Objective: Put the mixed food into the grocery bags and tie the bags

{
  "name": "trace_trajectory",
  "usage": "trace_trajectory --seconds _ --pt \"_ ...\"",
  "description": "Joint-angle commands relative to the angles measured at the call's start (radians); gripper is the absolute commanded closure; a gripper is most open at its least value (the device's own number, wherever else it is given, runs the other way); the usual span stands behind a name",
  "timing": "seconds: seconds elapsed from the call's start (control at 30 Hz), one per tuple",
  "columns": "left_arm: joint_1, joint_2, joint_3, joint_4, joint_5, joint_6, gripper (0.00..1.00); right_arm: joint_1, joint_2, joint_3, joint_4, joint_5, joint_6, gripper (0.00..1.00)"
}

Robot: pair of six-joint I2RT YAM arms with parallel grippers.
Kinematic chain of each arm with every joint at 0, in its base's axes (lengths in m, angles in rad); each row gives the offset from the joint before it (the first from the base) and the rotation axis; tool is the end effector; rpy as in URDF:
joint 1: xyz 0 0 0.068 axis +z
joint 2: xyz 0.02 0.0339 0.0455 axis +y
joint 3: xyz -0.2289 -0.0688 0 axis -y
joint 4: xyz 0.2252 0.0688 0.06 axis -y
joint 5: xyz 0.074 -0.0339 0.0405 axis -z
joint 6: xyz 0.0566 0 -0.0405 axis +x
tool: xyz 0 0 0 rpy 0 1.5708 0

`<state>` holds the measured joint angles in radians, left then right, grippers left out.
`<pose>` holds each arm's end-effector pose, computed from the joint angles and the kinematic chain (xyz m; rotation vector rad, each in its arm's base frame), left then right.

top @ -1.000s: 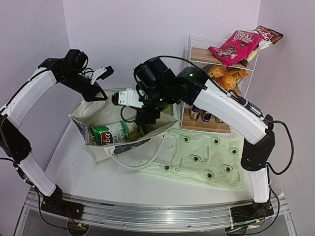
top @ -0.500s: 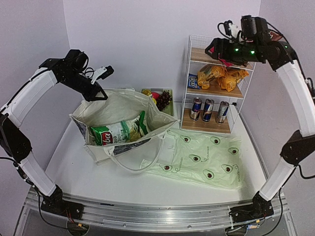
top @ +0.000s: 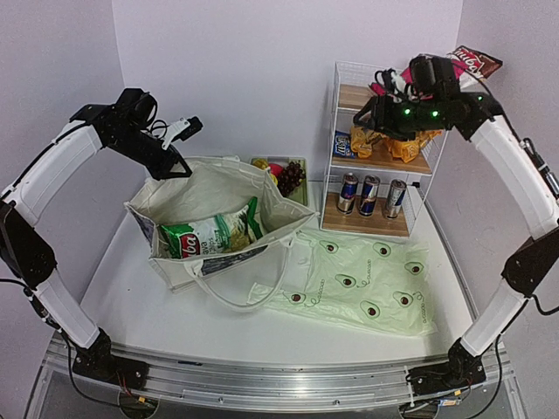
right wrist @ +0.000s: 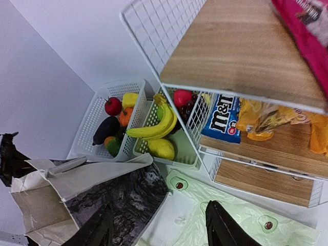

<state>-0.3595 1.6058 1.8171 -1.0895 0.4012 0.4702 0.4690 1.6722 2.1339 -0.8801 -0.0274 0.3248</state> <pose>0.2882 -0.1319 0.3511 1.1268 2.1222 -0.4387 0.3002 0.1539 0.4422 -0.1642 2.0229 0.5354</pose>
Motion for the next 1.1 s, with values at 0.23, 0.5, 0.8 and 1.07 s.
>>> trace_trajectory --seconds 0.23,0.5,0.8,1.07 --pt "0.003 -0.024 -0.02 0.063 0.032 0.006 1.0 0.001 -0.221 -0.615 0.569 0.225 0.057 0.45" --pt "0.003 -0.03 -0.017 0.072 0.039 0.004 1.0 -0.02 -0.162 -0.737 0.927 0.368 0.113 0.38" --pt "0.004 -0.04 -0.012 0.067 0.046 0.005 1.0 -0.021 -0.026 -0.706 1.174 0.457 0.128 0.37" --pt "0.003 -0.046 -0.011 0.069 0.053 0.004 1.0 -0.022 0.041 -0.759 1.35 0.621 0.167 0.35"
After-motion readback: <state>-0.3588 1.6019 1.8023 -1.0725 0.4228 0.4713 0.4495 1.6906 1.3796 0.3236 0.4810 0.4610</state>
